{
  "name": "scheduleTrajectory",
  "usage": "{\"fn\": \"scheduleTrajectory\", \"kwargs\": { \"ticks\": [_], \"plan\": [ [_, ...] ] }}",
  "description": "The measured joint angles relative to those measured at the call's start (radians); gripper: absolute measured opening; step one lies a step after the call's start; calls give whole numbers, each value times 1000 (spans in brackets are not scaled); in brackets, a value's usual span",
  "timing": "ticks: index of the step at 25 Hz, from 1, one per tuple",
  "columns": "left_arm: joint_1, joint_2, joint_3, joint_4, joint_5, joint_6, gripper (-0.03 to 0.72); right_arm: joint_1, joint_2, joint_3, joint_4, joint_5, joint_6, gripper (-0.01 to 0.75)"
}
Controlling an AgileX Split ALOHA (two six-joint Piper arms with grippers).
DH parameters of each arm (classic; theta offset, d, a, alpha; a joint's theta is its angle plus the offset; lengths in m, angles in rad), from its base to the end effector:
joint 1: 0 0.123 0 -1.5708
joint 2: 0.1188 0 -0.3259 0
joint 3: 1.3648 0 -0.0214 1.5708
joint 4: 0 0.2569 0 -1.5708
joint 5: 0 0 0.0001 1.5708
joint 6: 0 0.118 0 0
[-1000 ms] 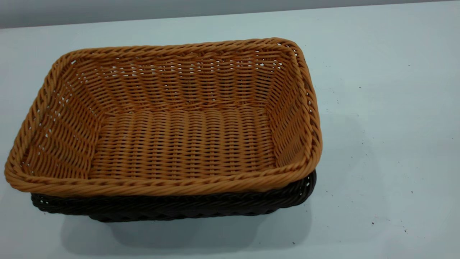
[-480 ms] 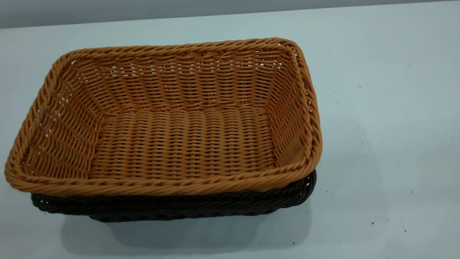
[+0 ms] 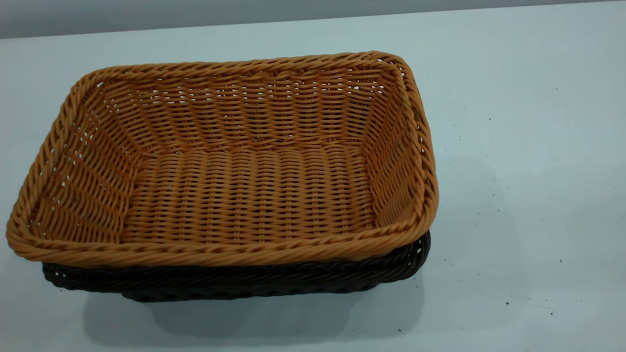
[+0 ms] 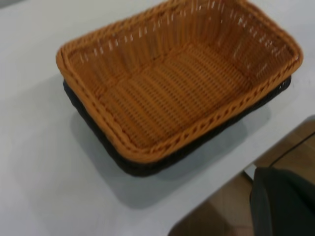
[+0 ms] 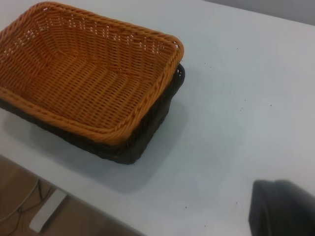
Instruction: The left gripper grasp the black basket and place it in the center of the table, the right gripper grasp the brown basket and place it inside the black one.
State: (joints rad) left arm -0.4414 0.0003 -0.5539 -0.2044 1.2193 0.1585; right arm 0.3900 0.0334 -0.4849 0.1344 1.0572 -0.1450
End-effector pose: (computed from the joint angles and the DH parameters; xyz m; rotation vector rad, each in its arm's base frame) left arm -0.0395 -0.0062 0.2697 0.6725 2.0515 -0.4114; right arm -0.0151 0.0087 0.2648 -0.5561 2.0214 0.3107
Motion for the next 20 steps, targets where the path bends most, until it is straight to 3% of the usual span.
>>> {"fn": "scheduleTrajectory", "kwargs": {
  "ticks": [6, 11, 20],
  "plan": [
    [0, 0, 56, 8, -7, 46, -1, 0, 0, -1, 1, 0, 0, 0],
    [0, 0, 82, 43, -107, 49, -1, 0, 0, -1, 1, 0, 0, 0],
    [0, 0, 103, 64, -140, 22, -1, 0, 0, -1, 29, 4, 21, 0]
  ]
}}
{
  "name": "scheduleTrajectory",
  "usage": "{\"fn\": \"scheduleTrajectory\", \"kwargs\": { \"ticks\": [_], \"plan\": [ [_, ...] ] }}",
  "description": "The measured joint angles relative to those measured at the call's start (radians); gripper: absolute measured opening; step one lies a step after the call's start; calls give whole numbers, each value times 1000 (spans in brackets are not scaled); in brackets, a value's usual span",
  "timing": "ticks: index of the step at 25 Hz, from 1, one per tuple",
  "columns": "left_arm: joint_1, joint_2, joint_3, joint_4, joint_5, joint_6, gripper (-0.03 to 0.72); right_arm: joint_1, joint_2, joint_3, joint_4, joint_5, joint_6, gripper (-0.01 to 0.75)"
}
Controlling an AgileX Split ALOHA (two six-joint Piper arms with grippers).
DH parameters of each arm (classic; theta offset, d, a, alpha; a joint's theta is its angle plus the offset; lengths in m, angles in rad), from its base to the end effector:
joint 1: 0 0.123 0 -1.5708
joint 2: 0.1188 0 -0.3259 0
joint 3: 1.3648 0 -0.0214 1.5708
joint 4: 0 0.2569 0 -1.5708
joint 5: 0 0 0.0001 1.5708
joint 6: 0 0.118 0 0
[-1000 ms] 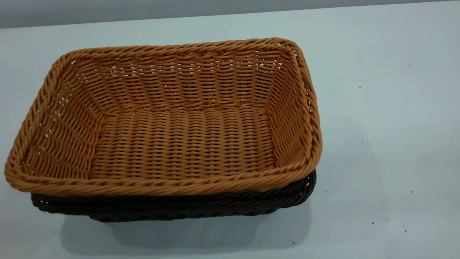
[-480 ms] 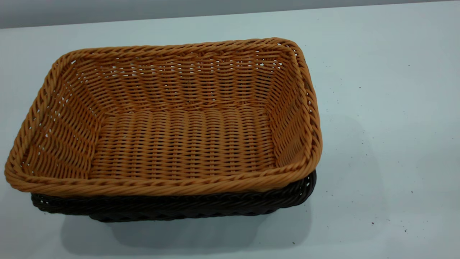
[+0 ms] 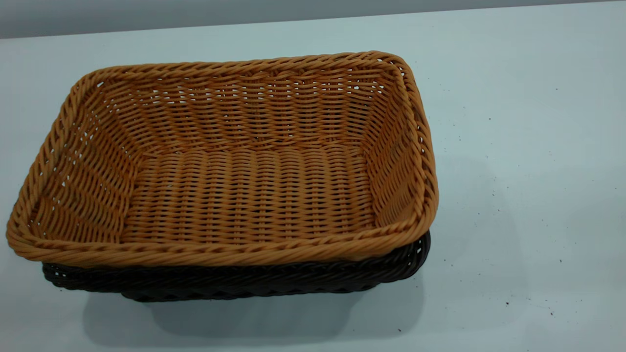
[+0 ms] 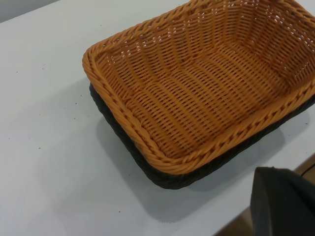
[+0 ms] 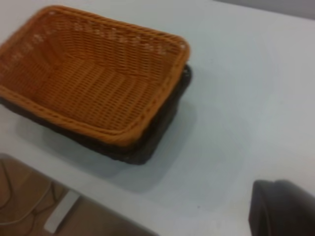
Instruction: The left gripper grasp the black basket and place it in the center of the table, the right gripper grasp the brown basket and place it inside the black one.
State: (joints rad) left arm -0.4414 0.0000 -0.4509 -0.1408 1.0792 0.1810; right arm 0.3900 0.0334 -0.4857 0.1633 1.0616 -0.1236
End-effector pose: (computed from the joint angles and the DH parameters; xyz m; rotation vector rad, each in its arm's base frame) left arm -0.0184 -0.0075 0.2517 0.6530 2.0171 -0.3260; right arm -0.0167 0.0112 0.2650 -0.5367 2.0318 0.3583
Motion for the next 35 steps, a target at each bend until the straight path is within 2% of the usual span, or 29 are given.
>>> {"fn": "scheduleTrajectory", "kwargs": {
  "ticks": [6, 10, 14, 19, 22, 25, 27, 35],
  "plan": [
    [6, 0, 0, -8, 2, 2, -1, -5, 0, 0, -3, 0, 0, 0],
    [87, 0, 0, -11, 5, 3, -1, -61, 0, 0, 8, 0, 0, 0],
    [224, 0, -1, -11, 5, 3, -1, -176, 0, 0, 11, 0, -1, 0],
    [390, 0, -1, -11, 5, 3, -1, -355, 0, 0, 12, 0, -1, 0],
    [448, 0, -1, -11, 5, 4, -1, -462, -6, 0, 12, 0, -1, 0],
    [460, 0, -1, -11, 5, 4, -1, -549, -32, 0, 12, 0, -1, 0],
    [460, 0, -1, -11, 5, 4, -1, -577, -34, 0, 12, 0, -2, 0],
    [468, 0, -1, -8, 4, 4, -1, -582, -33, 0, 12, 0, -2, 0]
  ]
}}
